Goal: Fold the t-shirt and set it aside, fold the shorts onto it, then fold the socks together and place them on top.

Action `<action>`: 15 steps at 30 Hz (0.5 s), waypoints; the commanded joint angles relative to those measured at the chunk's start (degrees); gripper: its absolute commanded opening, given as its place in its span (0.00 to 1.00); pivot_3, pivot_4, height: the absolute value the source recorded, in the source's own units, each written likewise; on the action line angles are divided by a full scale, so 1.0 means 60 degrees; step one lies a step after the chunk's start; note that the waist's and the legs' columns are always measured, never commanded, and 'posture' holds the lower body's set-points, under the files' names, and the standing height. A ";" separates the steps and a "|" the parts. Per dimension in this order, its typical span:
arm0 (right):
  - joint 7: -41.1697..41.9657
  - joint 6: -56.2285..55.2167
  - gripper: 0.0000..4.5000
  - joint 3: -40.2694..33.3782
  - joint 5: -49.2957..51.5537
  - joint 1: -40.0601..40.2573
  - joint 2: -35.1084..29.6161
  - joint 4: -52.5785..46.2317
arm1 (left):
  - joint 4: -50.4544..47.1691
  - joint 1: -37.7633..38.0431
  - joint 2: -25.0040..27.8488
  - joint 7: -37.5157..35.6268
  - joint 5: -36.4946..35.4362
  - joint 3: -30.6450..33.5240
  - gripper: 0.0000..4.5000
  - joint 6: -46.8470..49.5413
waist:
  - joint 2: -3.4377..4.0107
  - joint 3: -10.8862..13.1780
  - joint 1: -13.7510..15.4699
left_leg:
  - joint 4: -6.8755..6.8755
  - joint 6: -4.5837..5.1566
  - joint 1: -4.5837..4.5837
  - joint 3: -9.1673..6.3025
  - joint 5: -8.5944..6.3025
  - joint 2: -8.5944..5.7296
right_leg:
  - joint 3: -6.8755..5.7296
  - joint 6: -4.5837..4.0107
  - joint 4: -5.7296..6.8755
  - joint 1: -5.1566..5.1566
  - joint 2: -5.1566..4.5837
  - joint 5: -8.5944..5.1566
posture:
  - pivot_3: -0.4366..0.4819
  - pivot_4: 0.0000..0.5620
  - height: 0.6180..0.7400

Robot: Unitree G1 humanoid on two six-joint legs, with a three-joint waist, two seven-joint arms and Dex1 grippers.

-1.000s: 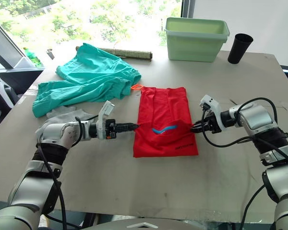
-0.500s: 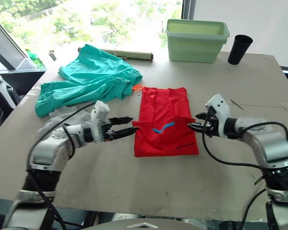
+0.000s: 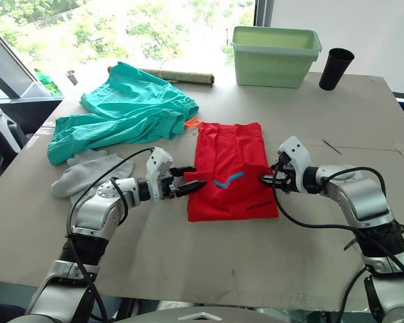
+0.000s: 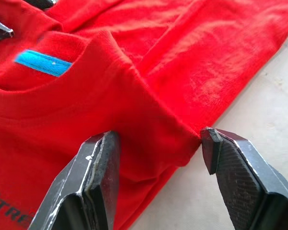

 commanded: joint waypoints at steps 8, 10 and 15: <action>-0.0041 -0.0110 0.00 -0.0558 0.0167 0.0050 0.0165 -0.0840 | 0.0167 -0.0001 0.0062 -0.0635 0.0100 0.0127 0.00 -0.0831 | 0.0000 0.0000 0.0004 | -0.0003 0.0000 -0.0003 -0.0002 -0.0001 0.0010 | -0.0002 0.0001 -0.0001 -0.0001 -0.0002 0.0000 | 0.48 0.27 1.00; -0.0182 -0.0012 0.00 -0.0710 0.0235 0.0100 0.0204 -0.1051 | 0.0194 -0.0010 0.0024 -0.0649 0.0047 0.0248 0.00 -0.0883 | 0.0000 0.0000 -0.0002 | -0.0003 0.0000 -0.0003 -0.0002 -0.0001 0.0012 | -0.0002 0.0001 -0.0001 0.0000 -0.0003 0.0000 | 0.48 0.27 1.00; -0.0641 0.0244 0.00 -0.1068 0.0377 -0.0034 0.0357 -0.1529 | 0.0374 -0.0511 -0.0164 -0.0415 -0.0117 0.0677 0.00 -0.1081 | 0.0000 0.0000 0.0004 | -0.0003 0.0000 -0.0003 -0.0005 -0.0001 0.0017 | -0.0006 0.0000 -0.0001 -0.0001 -0.0003 0.0000 | 0.48 0.27 1.00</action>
